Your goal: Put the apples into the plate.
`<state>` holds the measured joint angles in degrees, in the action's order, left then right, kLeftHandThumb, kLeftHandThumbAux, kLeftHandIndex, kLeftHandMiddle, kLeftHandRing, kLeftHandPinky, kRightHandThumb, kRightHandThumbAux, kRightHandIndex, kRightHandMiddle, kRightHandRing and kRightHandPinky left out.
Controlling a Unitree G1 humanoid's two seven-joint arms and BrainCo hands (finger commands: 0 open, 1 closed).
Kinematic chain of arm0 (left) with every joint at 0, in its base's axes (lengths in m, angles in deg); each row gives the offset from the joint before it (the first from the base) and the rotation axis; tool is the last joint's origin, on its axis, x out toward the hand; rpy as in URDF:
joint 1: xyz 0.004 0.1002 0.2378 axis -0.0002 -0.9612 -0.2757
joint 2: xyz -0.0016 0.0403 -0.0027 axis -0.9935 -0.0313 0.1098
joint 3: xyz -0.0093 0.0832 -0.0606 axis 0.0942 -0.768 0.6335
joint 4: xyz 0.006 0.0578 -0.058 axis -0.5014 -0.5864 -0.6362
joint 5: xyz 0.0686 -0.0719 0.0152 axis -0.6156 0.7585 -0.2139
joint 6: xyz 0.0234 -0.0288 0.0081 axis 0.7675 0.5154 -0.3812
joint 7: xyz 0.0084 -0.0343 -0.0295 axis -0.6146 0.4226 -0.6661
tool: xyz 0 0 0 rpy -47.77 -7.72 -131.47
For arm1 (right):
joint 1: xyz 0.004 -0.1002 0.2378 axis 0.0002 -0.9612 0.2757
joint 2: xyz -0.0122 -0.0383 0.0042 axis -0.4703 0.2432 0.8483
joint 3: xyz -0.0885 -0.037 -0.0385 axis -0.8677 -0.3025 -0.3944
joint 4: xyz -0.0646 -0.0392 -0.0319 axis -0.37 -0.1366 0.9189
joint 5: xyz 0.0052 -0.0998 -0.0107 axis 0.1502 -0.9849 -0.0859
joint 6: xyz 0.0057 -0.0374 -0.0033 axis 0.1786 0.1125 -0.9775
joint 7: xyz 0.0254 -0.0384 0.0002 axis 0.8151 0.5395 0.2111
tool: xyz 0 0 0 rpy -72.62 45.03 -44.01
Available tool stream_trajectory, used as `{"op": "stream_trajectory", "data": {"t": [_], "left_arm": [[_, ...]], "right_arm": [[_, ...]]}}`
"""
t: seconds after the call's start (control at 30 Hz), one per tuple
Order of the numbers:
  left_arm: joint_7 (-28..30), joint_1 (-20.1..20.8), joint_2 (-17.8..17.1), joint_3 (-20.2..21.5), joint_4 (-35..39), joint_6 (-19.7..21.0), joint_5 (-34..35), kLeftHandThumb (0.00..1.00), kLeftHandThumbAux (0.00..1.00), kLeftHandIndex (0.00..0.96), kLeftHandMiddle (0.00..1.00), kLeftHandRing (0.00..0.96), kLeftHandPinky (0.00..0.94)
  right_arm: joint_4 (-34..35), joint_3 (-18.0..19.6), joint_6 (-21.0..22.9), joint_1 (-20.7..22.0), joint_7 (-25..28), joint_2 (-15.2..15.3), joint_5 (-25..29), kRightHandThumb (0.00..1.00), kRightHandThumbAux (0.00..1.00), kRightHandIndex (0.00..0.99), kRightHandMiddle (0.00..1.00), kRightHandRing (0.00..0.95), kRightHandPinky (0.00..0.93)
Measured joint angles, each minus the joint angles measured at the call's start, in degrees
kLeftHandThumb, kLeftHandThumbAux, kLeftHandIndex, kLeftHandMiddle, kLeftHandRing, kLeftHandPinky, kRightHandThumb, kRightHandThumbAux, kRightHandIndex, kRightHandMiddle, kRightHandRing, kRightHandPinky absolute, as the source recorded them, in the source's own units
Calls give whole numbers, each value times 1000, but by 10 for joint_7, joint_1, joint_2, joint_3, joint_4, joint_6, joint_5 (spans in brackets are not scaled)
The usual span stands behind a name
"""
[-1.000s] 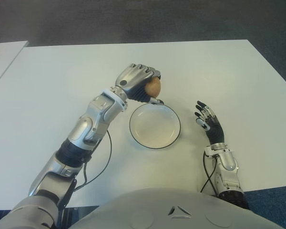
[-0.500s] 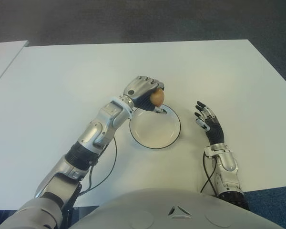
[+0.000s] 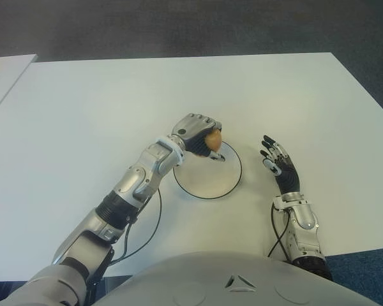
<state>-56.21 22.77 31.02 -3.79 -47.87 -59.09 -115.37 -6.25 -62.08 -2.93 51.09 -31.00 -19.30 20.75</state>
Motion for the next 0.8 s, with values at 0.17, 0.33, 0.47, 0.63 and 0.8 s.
{"op": "stream_trajectory", "data": {"t": [0.17, 0.33, 0.47, 0.63, 0.8], "left_arm": [[3, -9, -6, -8, -2, -6, -1, 759, 693, 444, 843, 840, 794], [4, -15, -17, -21, -14, -12, -5, 755, 694, 444, 842, 838, 799], [3, -19, -22, -26, -31, -22, -8, 754, 694, 444, 842, 839, 798], [-9, -26, -25, -36, -57, -35, -11, 754, 694, 444, 846, 843, 802], [-17, -30, -25, -43, -59, -42, -17, 754, 694, 444, 843, 838, 801]], "right_arm": [[0, 0, 0, 0, -1, -1, 0, 147, 490, 184, 82, 20, 19], [3, 0, 0, -2, -2, -4, 0, 147, 495, 164, 78, 19, 26], [3, 0, 0, -2, -3, -5, 0, 151, 501, 153, 81, 23, 37], [3, 0, 0, -2, -7, -7, -3, 146, 508, 136, 80, 24, 30], [3, 0, 0, -2, -18, -8, -14, 124, 495, 150, 74, 10, 5]]}}
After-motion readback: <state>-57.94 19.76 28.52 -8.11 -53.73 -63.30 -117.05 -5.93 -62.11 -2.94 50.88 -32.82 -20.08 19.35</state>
